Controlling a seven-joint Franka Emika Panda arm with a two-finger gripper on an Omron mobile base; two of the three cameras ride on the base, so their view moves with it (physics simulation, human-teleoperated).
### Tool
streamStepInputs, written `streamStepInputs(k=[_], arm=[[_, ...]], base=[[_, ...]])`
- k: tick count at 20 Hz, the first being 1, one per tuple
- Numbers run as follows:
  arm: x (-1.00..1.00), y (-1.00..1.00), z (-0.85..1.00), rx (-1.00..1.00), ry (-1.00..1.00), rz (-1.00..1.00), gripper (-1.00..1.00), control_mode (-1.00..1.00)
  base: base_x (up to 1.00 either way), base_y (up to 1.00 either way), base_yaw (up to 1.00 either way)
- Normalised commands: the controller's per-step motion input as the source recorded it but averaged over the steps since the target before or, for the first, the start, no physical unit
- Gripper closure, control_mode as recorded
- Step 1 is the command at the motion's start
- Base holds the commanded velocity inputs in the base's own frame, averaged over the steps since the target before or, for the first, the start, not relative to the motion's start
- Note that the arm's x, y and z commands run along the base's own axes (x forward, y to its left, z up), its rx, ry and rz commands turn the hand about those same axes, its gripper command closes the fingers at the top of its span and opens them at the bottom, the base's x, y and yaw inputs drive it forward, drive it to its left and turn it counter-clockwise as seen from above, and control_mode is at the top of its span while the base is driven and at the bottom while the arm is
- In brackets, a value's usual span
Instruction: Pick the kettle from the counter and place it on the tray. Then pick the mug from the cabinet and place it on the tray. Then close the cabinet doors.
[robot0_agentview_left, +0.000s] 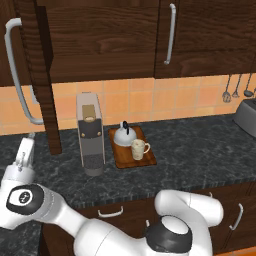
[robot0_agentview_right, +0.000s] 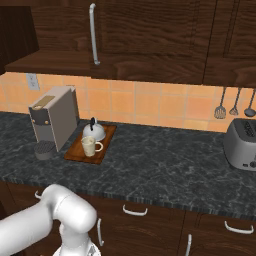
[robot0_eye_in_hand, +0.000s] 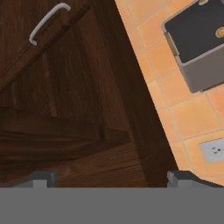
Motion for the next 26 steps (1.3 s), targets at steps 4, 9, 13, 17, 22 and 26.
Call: streamStepInputs(k=[4,9,13,17,22,26], arm=[[-0.02,0.29,0.27,-0.03,0.00,0.00,-1.00,-1.00],[-0.01,0.07,0.39,0.00,0.00,0.00,-1.00,-1.00],[-0.01,-0.01,0.41,0.00,0.00,-0.03,-1.00,-1.00],[0.00,-0.14,0.38,0.00,0.00,-0.06,-1.00,-1.00],[0.00,-0.37,0.32,0.02,0.00,-0.08,-1.00,-1.00],[0.00,-0.52,0.18,0.05,0.04,-0.07,-1.00,-1.00]], base=[[0.00,0.00,0.00],[0.00,0.00,0.00],[0.00,0.00,0.00],[0.00,0.00,0.00],[0.00,0.00,0.00],[0.00,0.00,0.00]])
